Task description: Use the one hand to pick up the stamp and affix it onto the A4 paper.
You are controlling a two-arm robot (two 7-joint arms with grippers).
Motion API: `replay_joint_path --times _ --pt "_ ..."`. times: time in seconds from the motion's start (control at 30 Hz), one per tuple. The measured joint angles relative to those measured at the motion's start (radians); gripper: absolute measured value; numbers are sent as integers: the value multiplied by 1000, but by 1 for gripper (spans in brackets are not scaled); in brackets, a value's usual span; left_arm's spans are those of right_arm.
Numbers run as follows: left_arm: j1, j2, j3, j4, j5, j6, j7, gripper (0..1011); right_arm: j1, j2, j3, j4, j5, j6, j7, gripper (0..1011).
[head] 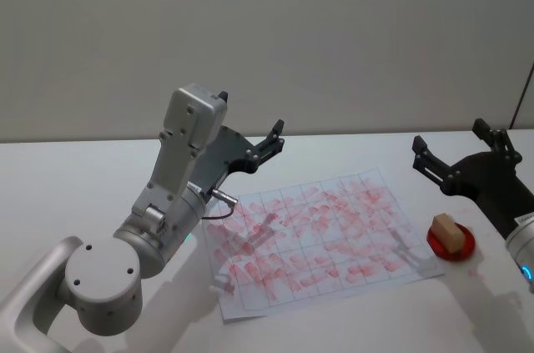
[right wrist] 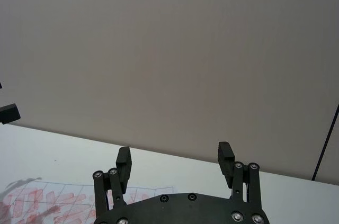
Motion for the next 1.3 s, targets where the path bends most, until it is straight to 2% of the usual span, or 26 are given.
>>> replay_joint_path --times 1.3 --pt "0 0 0 0 0 0 0 1001 -10 9 4 -6 3 0 -1 1001"
